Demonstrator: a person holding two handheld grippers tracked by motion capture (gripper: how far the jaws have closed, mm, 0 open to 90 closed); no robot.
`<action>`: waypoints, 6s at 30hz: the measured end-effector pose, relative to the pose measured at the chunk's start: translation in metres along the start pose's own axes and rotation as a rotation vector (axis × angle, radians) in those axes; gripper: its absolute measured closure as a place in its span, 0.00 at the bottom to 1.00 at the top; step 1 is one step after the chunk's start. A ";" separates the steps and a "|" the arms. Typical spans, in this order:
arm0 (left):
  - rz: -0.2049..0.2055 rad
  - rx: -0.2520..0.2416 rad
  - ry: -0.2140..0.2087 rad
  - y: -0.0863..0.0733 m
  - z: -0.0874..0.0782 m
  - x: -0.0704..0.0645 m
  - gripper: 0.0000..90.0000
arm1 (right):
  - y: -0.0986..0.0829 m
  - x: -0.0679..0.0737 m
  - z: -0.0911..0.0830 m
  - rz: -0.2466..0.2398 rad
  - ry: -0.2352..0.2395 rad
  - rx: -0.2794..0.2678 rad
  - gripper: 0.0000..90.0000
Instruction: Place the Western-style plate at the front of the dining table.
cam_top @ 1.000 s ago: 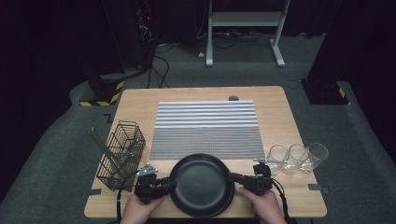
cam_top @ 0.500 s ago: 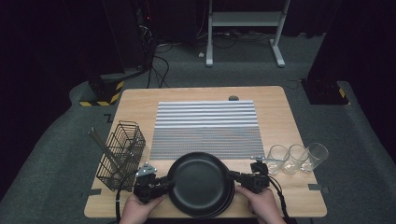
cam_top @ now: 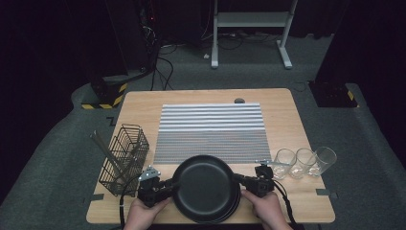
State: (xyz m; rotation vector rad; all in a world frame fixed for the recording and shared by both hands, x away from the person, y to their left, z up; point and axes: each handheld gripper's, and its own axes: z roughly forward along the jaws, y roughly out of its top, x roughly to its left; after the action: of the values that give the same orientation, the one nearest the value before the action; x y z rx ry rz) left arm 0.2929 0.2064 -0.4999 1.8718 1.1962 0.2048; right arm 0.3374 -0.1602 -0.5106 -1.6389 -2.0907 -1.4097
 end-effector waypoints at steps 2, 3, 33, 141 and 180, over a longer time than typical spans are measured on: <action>-0.003 -0.002 -0.002 0.001 0.001 0.000 0.75 | 0.000 0.000 0.000 -0.003 0.000 -0.007 0.93; -0.002 -0.004 -0.001 0.001 0.002 0.001 0.75 | 0.000 0.000 0.000 -0.004 -0.002 -0.010 0.93; -0.002 -0.058 0.033 0.025 0.026 0.007 0.76 | 0.030 -0.005 0.003 -0.048 -0.076 -0.086 0.94; -0.022 -0.086 0.041 0.000 0.026 -0.001 0.67 | -0.002 0.004 0.012 -0.206 -0.106 -0.059 0.74; 0.019 -0.116 0.087 0.005 0.023 -0.008 0.69 | -0.002 0.005 0.011 -0.200 -0.111 -0.094 0.75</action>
State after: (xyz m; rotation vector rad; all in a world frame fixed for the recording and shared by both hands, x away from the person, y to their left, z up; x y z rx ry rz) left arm 0.3050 0.1857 -0.5074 1.7894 1.1993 0.3623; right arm 0.3386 -0.1488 -0.5147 -1.6146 -2.3425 -1.5293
